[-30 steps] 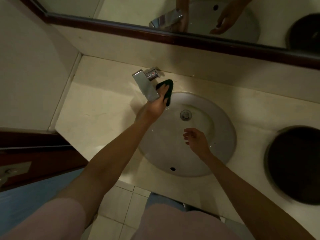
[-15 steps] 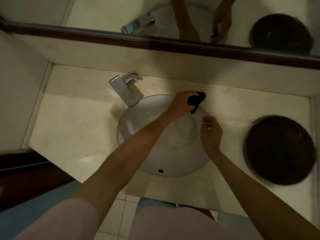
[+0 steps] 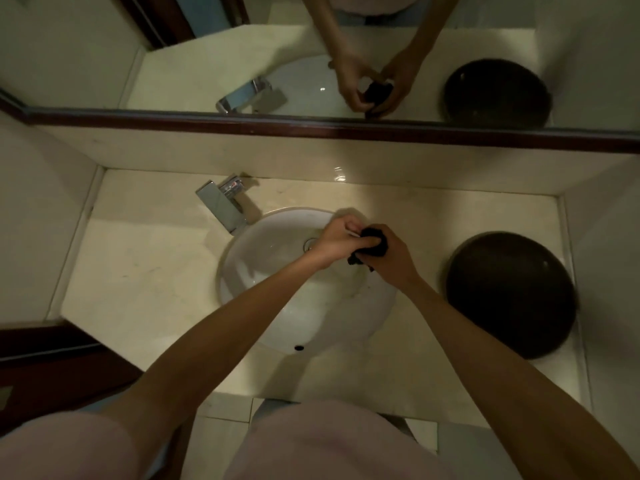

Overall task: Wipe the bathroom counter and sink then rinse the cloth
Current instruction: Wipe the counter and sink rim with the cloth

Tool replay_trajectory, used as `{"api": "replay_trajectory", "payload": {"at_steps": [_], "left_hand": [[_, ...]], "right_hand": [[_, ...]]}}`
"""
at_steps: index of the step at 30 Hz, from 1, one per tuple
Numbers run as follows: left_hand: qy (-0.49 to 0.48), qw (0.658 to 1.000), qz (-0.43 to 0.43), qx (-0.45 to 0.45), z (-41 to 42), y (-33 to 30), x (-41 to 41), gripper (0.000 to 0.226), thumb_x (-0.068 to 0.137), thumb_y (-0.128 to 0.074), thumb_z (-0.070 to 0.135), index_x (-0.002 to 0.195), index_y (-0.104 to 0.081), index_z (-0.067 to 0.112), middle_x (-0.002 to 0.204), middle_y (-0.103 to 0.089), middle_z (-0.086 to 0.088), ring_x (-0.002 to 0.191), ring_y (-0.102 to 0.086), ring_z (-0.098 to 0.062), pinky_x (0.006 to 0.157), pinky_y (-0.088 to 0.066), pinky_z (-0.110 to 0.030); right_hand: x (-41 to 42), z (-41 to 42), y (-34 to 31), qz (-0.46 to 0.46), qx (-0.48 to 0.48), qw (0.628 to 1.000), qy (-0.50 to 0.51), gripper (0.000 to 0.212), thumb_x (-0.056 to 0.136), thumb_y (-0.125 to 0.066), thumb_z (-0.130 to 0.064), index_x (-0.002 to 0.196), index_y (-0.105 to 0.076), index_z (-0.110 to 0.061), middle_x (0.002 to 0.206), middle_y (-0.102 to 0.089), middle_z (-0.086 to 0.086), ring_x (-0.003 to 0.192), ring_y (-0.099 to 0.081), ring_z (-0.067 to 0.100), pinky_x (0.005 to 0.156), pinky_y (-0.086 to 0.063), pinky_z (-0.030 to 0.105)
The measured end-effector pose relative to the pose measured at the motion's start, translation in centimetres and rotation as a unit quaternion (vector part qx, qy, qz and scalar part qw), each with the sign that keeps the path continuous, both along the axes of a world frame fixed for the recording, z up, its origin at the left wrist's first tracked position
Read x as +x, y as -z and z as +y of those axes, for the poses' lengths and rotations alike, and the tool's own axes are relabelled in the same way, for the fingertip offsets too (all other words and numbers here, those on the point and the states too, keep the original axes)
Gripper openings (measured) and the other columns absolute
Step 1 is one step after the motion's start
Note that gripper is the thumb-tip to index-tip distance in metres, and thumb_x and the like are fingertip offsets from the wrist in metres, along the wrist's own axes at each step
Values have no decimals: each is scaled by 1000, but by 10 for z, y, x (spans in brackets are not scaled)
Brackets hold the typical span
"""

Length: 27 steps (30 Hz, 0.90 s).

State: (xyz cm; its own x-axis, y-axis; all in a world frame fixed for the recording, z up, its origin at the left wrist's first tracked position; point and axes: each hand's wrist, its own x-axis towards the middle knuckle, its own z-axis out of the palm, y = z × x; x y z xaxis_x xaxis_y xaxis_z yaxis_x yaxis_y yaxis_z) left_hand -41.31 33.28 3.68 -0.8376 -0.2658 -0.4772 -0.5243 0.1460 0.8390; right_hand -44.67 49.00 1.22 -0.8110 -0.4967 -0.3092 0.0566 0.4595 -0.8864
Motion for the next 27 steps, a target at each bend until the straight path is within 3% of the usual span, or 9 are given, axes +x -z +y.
{"api": "replay_trajectory", "payload": {"at_steps": [3, 8, 10, 13, 16, 18, 21, 24, 27], "left_hand": [[-32, 999, 1, 18, 6, -10, -6, 7, 82, -76, 31, 87, -72, 28, 90, -73, 8, 93, -70, -12, 88, -56, -31], [-81, 996, -36, -5, -1, 1, 18, 9, 92, -67, 28, 87, -70, 21, 88, -69, 0, 87, -66, -17, 78, -54, -35], [-59, 994, -63, -64, -8, 15, 33, 15, 89, -69, 29, 98, -74, 18, 94, -72, 2, 89, -67, -14, 85, -56, -38], [-26, 976, -67, -205, -30, 35, 44, 33, 84, -70, 30, 114, -72, 15, 111, -73, -1, 100, -69, -17, 92, -56, -38], [20, 939, -70, -336, -53, 49, 40, 59, 85, -70, 32, 139, -55, 15, 139, -59, -6, 127, -55, -25, 108, -44, -38], [51, 916, -97, -387, -66, 57, 34, 72, 87, -68, 31, 151, -39, 14, 154, -44, -7, 141, -41, -26, 114, -37, -40], [86, 884, -165, -429, -79, 66, 27, 81, 90, -61, 30, 158, -21, 13, 165, -21, -5, 151, -22, -22, 119, -31, -39], [90, 873, -172, -447, -78, 67, 22, 81, 87, -60, 24, 158, -22, 13, 166, -18, -3, 151, -25, -20, 116, -34, -36], [73, 875, -173, -446, -77, 64, 18, 81, 81, -60, 21, 156, -28, 14, 165, -24, -3, 144, -39, -23, 110, -41, -37]], "right_hand": [[-21, 15, -1, -23, 7, 999, 37, 44, 79, -81, -1, 118, -63, -12, 103, -69, -6, 88, -64, -9, 76, -49, 15], [-82, 50, 4, 18, 24, 996, 80, 50, 79, -81, -12, 124, -61, -16, 122, -67, 3, 113, -65, 20, 98, -52, 32], [-104, 67, 15, 114, 118, 985, 49, 50, 86, -77, -19, 132, -59, -13, 141, -57, 9, 128, -55, 29, 107, -45, 36], [-120, 86, 30, 208, 296, 932, 37, 64, 91, -72, -19, 149, -45, -15, 164, -29, 14, 140, -39, 39, 112, -43, 51], [-112, 71, 34, 190, 316, 926, 84, 69, 87, -65, -4, 150, -41, -12, 162, -29, 18, 134, -43, 43, 104, -49, 55], [-95, 50, 39, 185, 302, 931, 90, 63, 90, -59, -17, 149, -41, -5, 157, -35, 22, 133, -45, 43, 105, -47, 55], [-74, 28, 55, 167, 318, 928, 96, 82, 92, -55, -46, 155, -27, -1, 160, -30, 25, 141, -36, 47, 110, -35, 62], [-85, 32, 71, 181, 351, 915, 89, 92, 92, -60, -50, 157, -20, 0, 161, -28, 28, 145, -31, 49, 115, -27, 65], [-114, 42, 85, 238, 337, 910, 30, 76, 93, -62, -28, 152, -28, 6, 151, -37, 33, 141, -35, 50, 118, -28, 62]]}}
